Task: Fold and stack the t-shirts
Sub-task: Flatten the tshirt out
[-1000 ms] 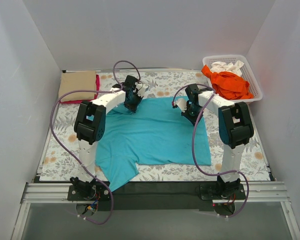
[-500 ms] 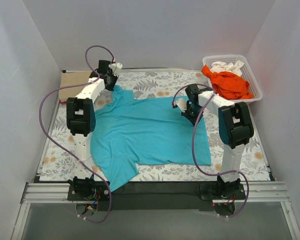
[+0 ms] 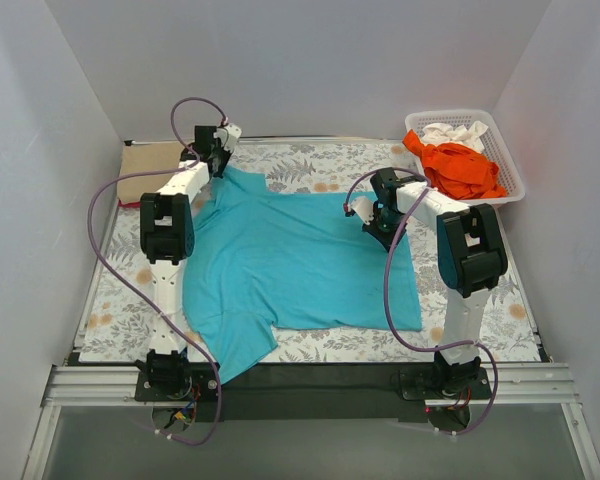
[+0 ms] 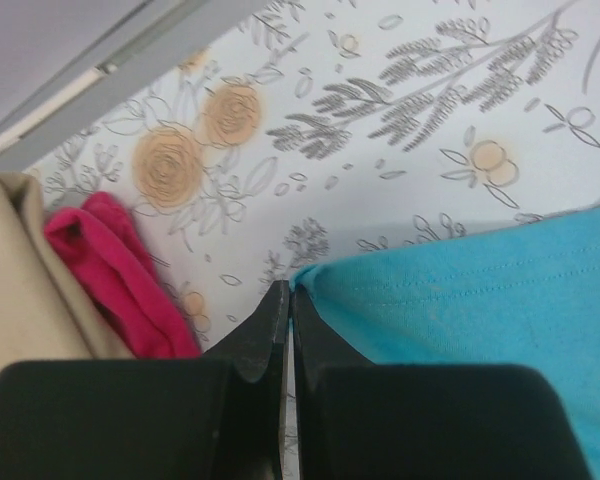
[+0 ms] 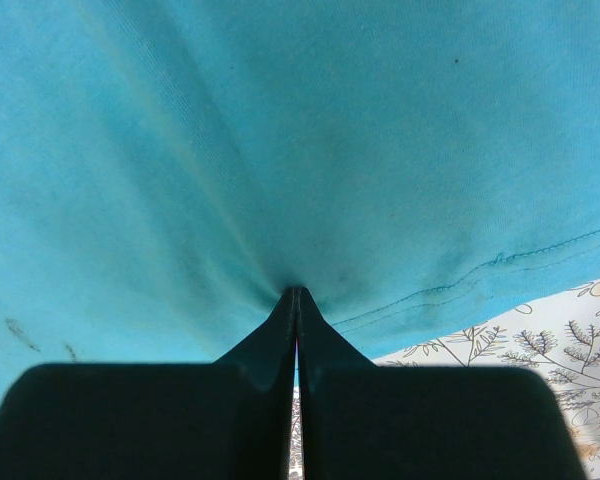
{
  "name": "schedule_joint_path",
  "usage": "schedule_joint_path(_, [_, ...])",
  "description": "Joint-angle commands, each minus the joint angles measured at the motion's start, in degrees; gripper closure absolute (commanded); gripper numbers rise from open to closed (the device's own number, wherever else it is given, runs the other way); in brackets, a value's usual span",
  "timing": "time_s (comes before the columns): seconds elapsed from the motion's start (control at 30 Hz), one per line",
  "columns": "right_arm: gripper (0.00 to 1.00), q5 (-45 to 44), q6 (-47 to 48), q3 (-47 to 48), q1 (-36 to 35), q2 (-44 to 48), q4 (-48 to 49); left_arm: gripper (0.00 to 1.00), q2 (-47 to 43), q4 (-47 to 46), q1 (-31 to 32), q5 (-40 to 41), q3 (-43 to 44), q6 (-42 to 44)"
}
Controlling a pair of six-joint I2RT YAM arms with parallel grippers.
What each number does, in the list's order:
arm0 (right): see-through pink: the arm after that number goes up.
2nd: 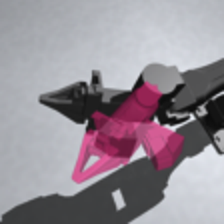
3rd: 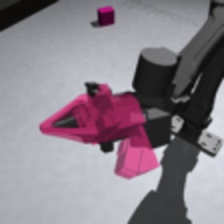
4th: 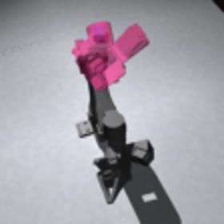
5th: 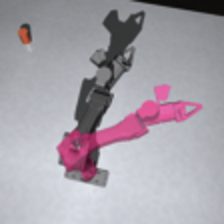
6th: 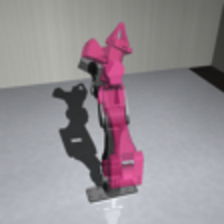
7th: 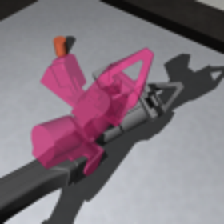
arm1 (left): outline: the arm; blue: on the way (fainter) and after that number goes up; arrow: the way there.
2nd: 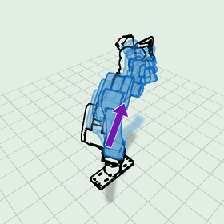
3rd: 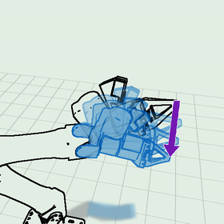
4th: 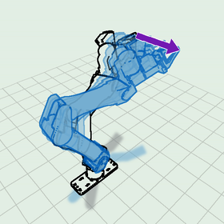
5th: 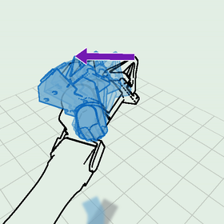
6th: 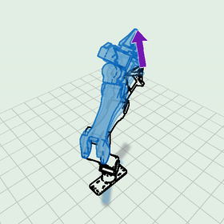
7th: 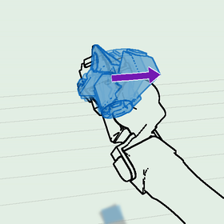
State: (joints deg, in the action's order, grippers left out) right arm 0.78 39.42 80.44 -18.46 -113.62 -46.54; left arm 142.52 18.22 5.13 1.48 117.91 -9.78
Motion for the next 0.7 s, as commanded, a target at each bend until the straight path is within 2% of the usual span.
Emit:
schedule_joint_path(0.0, [0.99,-0.3,1.0,-0.8,0.2,1.3,-0.4,1.0,-1.3,-7.3,-1.7,-0.3,1.4,1.5])
schedule_joint_path(0.17, [0.99,-0.5,1.3,-0.6,0.2,1.6,-0.2,0.99,0.6,-9.3,-2.2,-0.1,3.2,1.3])
schedule_joint_path(0.2, [0.99,-0.5,1.0,0.5,0.2,2.0,0.0,0.9,0.3,-8.9,-2.3,-1.1,3.9,0.6])
schedule_joint_path(0.27, [0.99,-0.2,0.1,2.3,0.3,2.4,0.1,0.8,-1.4,-8.1,-2.6,-5.1,3.8,-1.6])
schedule_joint_path(0.3, [0.95,0.4,0.0,3.2,0.3,3.0,0.2,0.72,-2.5,-6.8,-2.8,-10.2,3.2,-4.3])
schedule_joint_path(0.4, [0.9,3.5,-0.2,7.8,0.7,4.5,0.7,0.64,-8.9,-1.9,-2.8,-17.6,2.1,-8.1])
schedule_joint_path(0.43, [0.89,4.1,-0.7,10.1,0.9,4.7,1.1,0.56,-12.4,-1.2,-2.8,-17.7,-0.3,-9.1])
schedule_joint_path(0.53, [0.89,5.1,-2.6,13.3,1.7,4.6,3.0,0.57,-16.8,4.4,-3.5,-16.6,-4.2,-11.2])
schedule_joint_path(0.67, [0.94,0.9,-4.0,18.1,1.9,0.2,4.6,0.75,-22.3,13.1,-7.1,-18.6,-10.1,-12.7])
